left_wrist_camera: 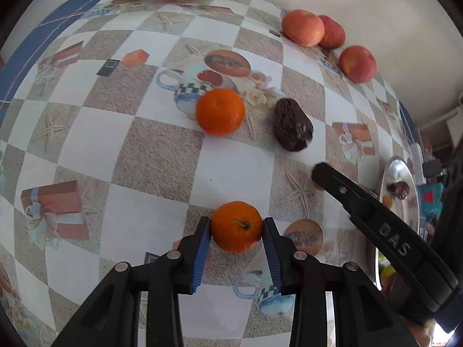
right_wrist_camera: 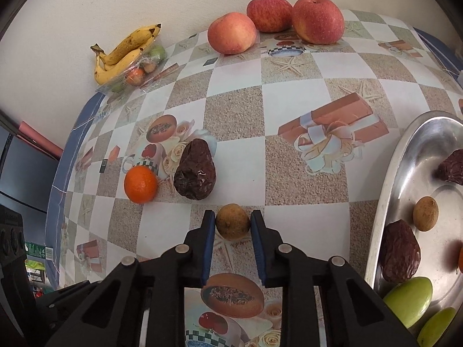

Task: Organize fruits
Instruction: 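Grasp the small brown kiwi with the right gripper while the left gripper grasps an orange, then carry the kiwi into the bowl and release it while the left gripper drops the orange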

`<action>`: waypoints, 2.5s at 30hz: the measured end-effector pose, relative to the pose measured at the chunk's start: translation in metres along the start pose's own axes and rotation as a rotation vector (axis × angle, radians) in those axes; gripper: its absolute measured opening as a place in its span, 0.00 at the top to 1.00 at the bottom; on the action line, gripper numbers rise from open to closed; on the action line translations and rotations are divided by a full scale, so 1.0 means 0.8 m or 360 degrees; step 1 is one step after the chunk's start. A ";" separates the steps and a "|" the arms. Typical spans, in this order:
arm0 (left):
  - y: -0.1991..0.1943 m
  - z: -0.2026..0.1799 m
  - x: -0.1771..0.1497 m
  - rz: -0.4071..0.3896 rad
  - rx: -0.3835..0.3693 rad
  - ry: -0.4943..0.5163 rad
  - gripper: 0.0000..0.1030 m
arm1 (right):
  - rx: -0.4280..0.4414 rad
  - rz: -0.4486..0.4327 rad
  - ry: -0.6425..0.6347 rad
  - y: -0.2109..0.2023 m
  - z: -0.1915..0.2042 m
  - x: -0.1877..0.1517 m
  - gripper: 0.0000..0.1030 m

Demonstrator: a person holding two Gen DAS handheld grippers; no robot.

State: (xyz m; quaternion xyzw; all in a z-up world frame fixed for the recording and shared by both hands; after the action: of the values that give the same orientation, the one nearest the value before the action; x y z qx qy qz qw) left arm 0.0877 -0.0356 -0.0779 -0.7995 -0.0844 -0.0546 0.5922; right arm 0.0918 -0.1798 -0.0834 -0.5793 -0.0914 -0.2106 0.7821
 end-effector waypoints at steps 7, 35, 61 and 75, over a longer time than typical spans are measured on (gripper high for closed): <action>-0.022 0.011 0.019 -0.0159 0.0041 -0.0072 0.63 | 0.0011 -0.0066 0.0027 -0.033 0.004 0.000 0.75; -0.029 -0.088 0.066 -0.0301 0.0018 0.0014 0.63 | -0.0174 -0.0125 0.0172 -0.105 -0.053 0.017 0.75; -0.013 -0.236 -0.026 -0.0182 -0.0237 0.0545 0.62 | -0.0357 -0.0180 0.0693 -0.156 -0.215 -0.023 0.74; -0.002 -0.265 -0.044 -0.0162 -0.0325 0.0644 0.62 | -0.0358 -0.0224 0.0698 -0.169 -0.217 -0.023 0.74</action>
State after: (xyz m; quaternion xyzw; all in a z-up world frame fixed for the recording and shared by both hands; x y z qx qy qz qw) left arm 0.0552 -0.2400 -0.0210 -0.8228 0.0018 -0.2517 0.5095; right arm -0.0009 -0.3721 -0.0273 -0.5955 0.0643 -0.3939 0.6972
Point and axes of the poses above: each gripper's, at about its wrist camera, not at the fingertips, and y roughly the way its jaws point, z to its left, x to its top, the point moved 4 cm from there along y, roughly the way its jaws point, and after that the axes turned 3 degrees about -y, right-handed, at the moved point
